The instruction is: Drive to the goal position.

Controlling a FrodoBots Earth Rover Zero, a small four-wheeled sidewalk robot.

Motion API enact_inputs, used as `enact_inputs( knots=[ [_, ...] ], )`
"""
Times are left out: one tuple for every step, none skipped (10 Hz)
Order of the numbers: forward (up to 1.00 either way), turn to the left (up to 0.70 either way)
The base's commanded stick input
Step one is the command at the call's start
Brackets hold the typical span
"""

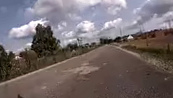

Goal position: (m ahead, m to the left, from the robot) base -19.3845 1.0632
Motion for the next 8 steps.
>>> enact_inputs(
  knots=[
    [0.04,0.0],
    [0.04,0.0],
    [0.04,0.0],
    [0.04,0.0],
    [0.04,0.0],
    [0.04,0.0],
    [0.04,0.0],
    [0.04,0.0]
  ],
)
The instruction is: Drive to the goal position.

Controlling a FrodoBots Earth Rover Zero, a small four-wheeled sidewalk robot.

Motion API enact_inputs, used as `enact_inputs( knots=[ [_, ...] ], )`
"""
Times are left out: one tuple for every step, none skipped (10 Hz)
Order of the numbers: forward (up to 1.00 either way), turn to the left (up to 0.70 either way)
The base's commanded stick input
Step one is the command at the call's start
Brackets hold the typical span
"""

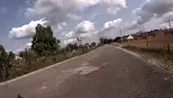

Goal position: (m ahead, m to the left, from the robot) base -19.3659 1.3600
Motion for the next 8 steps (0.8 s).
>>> enact_inputs(
  knots=[
    [0.04,0.0],
    [0.04,0.0],
    [0.04,0.0],
    [0.04,0.0],
    [0.04,0.0],
    [0.04,0.0],
    [0.04,0.0],
    [0.04,0.0]
  ],
)
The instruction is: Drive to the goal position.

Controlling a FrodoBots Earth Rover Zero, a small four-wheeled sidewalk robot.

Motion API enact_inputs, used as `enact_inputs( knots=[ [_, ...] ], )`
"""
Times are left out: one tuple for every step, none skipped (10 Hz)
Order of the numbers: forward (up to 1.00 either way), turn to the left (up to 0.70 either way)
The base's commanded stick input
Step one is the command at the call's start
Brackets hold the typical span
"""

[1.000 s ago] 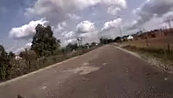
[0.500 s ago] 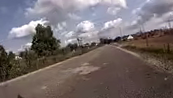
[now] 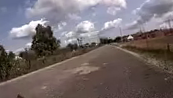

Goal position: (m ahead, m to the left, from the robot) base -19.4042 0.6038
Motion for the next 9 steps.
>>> enact_inputs(
  knots=[
    [0.04,0.0],
    [0.04,0.0],
    [0.04,0.0],
    [0.04,0.0],
    [0.04,0.0],
    [0.04,0.0],
    [0.04,0.0],
    [0.04,0.0],
    [0.04,0.0]
  ],
)
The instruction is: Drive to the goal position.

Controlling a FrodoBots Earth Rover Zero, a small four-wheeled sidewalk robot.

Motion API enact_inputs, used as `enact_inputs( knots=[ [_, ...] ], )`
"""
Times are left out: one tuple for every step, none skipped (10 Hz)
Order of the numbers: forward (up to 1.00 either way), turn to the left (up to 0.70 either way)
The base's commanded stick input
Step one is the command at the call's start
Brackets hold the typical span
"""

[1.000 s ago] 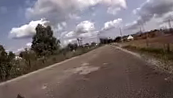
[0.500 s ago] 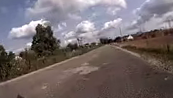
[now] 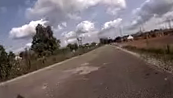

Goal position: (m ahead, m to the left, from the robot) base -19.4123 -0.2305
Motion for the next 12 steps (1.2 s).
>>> enact_inputs(
  knots=[
    [0.04,0.0],
    [0.04,0.0],
    [0.04,0.0],
    [0.04,0.0],
    [0.04,0.0],
    [0.04,0.0],
    [0.04,0.0],
    [0.04,0.0],
    [0.04,0.0],
    [0.04,0.0],
    [0.04,0.0],
    [0.04,0.0]
  ],
)
